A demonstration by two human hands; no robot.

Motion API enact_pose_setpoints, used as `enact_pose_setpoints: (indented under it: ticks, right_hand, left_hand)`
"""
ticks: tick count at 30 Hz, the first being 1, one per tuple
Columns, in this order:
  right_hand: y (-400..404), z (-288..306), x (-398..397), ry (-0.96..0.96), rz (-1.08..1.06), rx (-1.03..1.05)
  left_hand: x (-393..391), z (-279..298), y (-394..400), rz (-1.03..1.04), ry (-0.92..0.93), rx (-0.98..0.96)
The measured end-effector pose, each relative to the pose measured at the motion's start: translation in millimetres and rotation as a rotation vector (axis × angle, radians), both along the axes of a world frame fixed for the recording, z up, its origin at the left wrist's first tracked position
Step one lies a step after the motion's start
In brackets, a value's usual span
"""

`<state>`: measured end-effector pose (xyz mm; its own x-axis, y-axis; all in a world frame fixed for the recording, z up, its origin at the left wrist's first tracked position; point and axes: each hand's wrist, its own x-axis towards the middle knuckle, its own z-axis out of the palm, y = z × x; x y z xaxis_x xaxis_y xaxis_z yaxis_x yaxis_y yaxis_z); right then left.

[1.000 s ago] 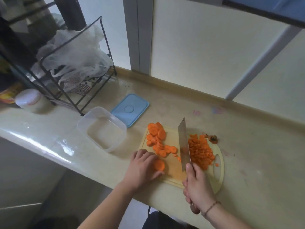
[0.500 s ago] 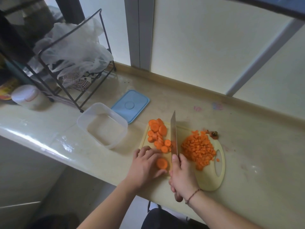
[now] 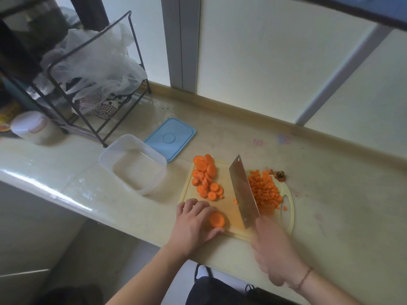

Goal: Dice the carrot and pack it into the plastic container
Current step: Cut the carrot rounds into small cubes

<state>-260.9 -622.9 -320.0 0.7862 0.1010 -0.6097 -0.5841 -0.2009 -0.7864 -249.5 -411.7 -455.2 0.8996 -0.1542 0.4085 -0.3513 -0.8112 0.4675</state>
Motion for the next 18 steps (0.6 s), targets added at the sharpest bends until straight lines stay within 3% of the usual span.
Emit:
enact_pose_setpoints:
  ticks: [10, 18]
  right_hand:
    - [-77.9, 7.4, -26.3, 0.096, 0.160, -0.039]
    - [-108.7, -2.0, -11.7, 0.144, 0.335, -0.045]
  left_hand:
    - [-15.8, 1.2, -37.1, 0.159, 0.095, 0.105]
    - [-24.6, 9.3, -47.8, 0.135, 0.087, 0.020]
